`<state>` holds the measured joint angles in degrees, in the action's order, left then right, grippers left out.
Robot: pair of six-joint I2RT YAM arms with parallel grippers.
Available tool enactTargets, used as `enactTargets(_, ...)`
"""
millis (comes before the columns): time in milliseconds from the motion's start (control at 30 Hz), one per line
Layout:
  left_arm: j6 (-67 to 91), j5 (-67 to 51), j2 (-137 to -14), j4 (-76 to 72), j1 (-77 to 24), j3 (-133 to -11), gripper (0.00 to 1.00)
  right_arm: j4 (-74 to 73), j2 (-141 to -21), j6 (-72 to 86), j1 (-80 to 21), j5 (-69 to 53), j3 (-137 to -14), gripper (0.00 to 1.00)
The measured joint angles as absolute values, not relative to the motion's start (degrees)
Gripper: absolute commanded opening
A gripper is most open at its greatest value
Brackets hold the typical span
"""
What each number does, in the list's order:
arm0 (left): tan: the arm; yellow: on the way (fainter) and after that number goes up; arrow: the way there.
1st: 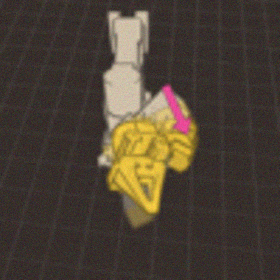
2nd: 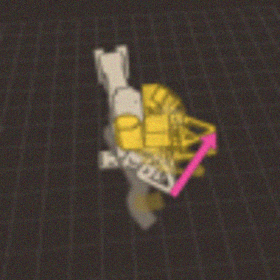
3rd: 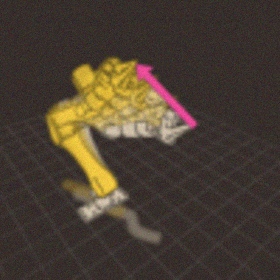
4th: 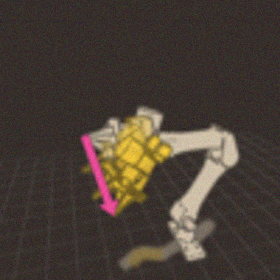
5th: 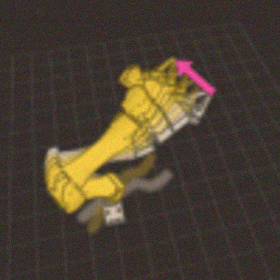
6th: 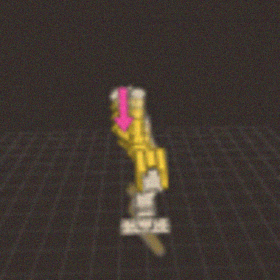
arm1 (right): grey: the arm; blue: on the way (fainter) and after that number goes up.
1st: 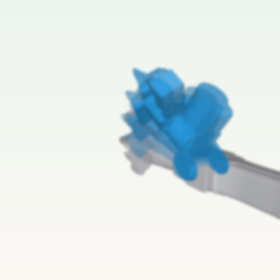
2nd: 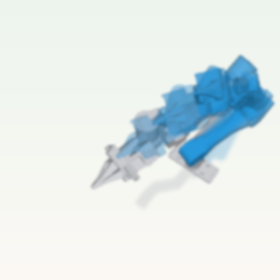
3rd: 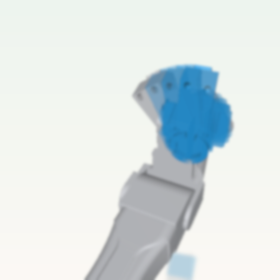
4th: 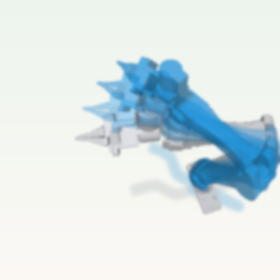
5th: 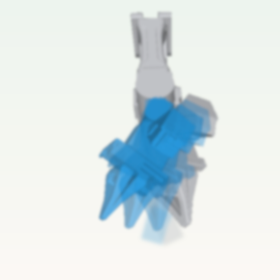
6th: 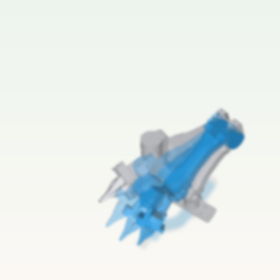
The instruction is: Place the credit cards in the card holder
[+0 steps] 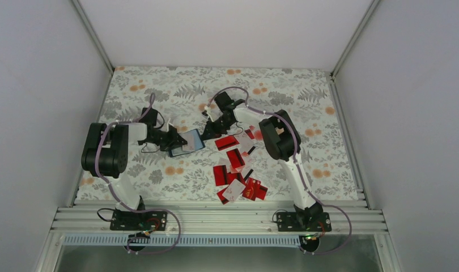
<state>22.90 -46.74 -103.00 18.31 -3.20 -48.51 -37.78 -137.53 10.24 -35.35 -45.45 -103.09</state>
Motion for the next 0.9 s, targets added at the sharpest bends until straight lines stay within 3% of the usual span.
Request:
enactTargets(400, 36.23, -45.04, -100.09, 7.68, -4.47, -42.7, 0.11, -35.27, -136.7, 11.6, -35.27, -45.67, -101.01, 0.04)
enactTargets(633, 40.47, -43.33, -99.37, 6.7, -5.48, -42.48, 0.3, -31.31, -135.11, 13.47, -35.55, -45.32, -97.78, 0.04)
enactTargets(833, 39.35, -39.4, -99.11, 12.47, -7.84, -46.89, 0.57, -31.14, -135.02, 14.85, -35.62, -45.04, -97.71, 0.04)
enactTargets(900, 38.33, -37.34, -98.83, 14.79, -8.82, -48.4, 0.61, -31.11, -135.02, 15.16, -35.66, -44.99, -97.73, 0.04)
